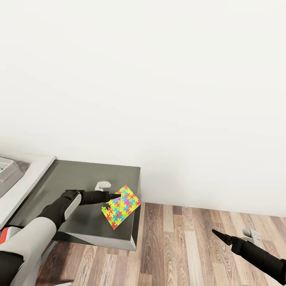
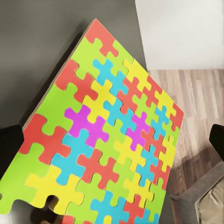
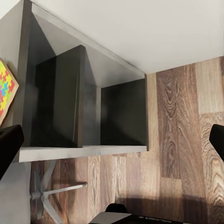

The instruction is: Put all the toys in the child's room - the three board games (two on the bed and one on the table), the two jigsaw puzzles on the table, and the tennis ball on the table - inside the toy box on the table in the child's room.

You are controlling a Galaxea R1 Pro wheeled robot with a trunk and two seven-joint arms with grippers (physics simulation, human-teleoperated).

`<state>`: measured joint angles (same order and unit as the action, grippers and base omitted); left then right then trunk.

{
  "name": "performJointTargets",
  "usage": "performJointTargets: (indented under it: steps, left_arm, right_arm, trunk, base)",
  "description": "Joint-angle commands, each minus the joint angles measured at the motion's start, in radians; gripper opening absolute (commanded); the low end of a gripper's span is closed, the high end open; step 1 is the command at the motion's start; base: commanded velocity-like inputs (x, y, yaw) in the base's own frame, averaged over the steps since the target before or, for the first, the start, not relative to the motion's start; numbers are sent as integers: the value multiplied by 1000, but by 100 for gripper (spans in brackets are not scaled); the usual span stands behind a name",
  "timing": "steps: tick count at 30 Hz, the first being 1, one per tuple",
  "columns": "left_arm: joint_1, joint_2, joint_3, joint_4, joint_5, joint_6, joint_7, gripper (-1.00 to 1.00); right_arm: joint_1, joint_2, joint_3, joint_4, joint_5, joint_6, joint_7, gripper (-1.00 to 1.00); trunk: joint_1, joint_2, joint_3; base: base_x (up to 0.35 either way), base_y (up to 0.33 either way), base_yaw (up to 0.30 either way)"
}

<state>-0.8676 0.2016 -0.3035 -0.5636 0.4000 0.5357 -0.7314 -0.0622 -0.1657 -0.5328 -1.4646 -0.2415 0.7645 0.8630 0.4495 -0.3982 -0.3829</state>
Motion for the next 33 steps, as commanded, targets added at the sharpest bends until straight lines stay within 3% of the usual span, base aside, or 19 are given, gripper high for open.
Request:
performJointTargets:
  steps: [1,33]
  left_arm:
    - [-1,1,-5,-1,10,7,0,100]
    - [-1,6,-6,-19,8,10,-46,100]
  right_arm:
    - [-1,0,-1,0,-2,6,2,100]
    - [-1,0,-1,0,-1,6,14,100]
  trunk:
    - [1,-2,-2]
    - [1,-2,-2]
  base:
    - [0,0,0]
    - [0,0,0]
